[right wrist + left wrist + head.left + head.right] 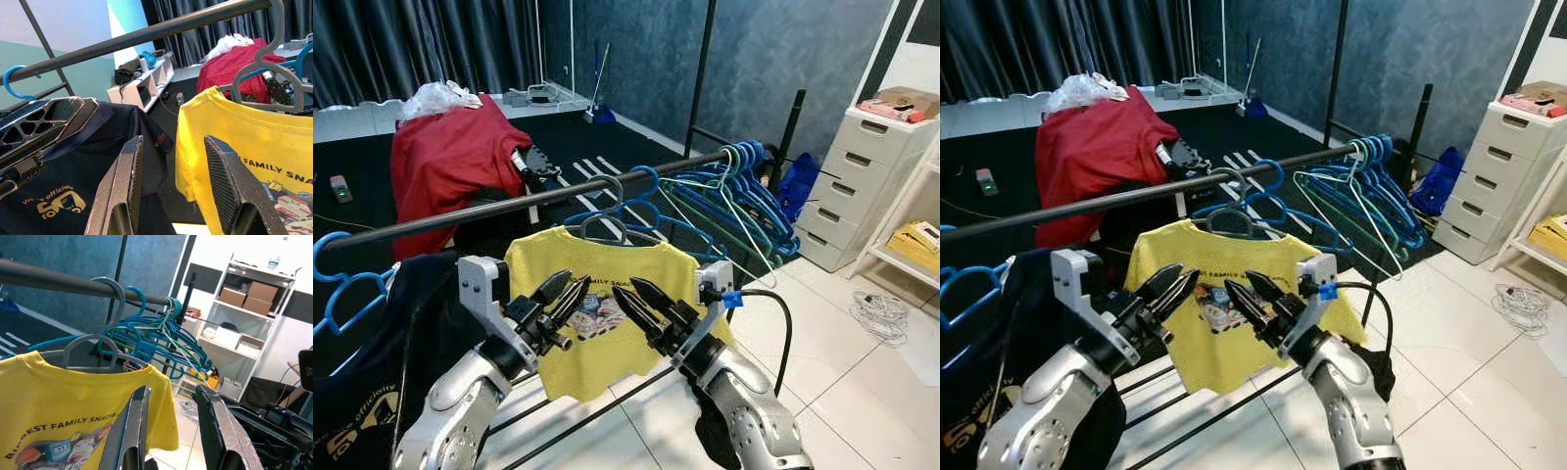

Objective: Hang hanger

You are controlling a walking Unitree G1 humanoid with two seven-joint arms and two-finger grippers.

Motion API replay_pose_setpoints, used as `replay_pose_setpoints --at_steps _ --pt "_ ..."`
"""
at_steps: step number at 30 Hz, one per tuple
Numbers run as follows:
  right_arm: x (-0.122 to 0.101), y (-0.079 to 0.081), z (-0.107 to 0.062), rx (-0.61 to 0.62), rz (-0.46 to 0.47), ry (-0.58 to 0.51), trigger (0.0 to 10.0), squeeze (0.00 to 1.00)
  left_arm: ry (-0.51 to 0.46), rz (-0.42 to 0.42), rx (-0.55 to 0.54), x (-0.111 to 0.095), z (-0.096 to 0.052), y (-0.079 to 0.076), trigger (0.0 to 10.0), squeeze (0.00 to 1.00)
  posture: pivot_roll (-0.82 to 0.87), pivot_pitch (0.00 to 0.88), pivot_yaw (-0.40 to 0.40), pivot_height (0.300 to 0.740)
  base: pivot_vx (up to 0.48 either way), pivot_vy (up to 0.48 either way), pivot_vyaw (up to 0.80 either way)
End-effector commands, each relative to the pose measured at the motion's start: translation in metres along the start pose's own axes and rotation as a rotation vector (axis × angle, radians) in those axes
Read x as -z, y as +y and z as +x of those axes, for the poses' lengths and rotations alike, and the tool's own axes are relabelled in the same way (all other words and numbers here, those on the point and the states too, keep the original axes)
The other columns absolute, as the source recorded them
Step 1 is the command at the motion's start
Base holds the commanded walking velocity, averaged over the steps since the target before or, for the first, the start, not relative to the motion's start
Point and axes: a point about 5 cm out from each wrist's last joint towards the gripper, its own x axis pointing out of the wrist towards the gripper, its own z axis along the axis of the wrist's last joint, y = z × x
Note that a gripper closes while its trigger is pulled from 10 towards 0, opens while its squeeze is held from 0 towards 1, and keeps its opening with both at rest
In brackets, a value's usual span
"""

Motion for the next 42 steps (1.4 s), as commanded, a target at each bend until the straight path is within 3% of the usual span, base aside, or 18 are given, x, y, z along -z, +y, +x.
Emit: replay_pose_setpoints --at_steps 1,33,37,42 --pt "-0.003 0.000 -0.002 0.007 0.008 -0.011 10.0 0.00 0.009 0.011 0.008 -0.003 0.001 0.000 10.0 0.00 -0.06 0.009 -0.043 0.735 0.000 0.390 0.00" --pt "0.002 0.009 0.004 -0.024 0.019 0.005 10.0 0.00 0.031 -0.008 0.018 -0.004 -0.002 -0.001 10.0 0.00 -0.05 0.011 -0.044 0.735 0.000 0.393 0.00" --pt "0.002 0.009 0.002 -0.020 0.023 0.001 10.0 0.00 0.038 0.033 0.039 -0.004 -0.002 -0.005 10.0 0.00 -0.05 0.012 -0.037 0.735 0.000 -0.480 0.00" --pt "0.004 0.011 0.001 -0.019 0.031 0.001 10.0 0.00 0.045 0.021 0.059 -0.002 -0.002 -0.007 10.0 0.00 -0.05 0.013 -0.034 0.735 0.000 -0.480 0.00"
